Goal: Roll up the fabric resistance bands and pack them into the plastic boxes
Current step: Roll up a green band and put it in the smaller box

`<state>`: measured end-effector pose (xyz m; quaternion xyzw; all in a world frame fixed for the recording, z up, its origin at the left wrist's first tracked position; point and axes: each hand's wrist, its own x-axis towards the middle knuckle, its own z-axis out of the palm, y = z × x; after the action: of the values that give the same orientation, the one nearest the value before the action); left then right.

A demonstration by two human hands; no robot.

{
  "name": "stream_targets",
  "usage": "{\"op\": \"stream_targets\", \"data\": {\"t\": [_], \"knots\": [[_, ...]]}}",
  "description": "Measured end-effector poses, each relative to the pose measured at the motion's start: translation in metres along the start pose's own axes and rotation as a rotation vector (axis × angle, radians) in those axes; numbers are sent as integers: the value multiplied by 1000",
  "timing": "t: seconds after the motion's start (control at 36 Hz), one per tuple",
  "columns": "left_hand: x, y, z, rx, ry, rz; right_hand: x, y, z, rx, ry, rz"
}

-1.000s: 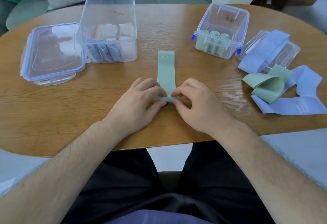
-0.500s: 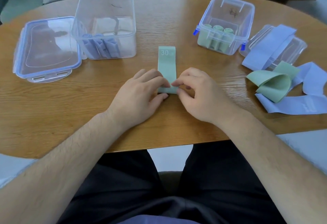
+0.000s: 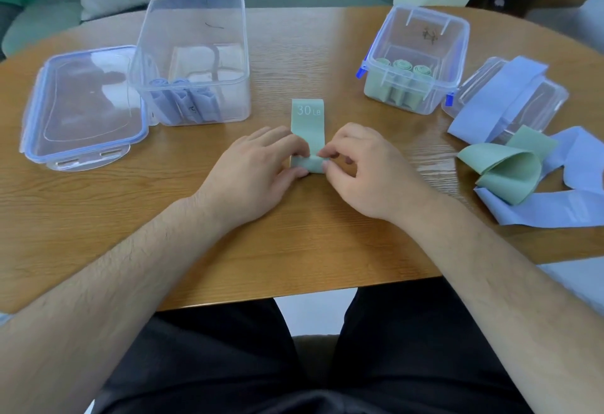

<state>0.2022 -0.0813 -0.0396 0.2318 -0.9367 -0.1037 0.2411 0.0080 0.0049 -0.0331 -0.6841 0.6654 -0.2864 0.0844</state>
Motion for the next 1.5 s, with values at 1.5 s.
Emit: {"op": "stream_targets", "data": {"t": [1.5], "knots": [[57, -27, 26, 230, 139, -131, 64, 30, 9, -42, 114, 24]]}}
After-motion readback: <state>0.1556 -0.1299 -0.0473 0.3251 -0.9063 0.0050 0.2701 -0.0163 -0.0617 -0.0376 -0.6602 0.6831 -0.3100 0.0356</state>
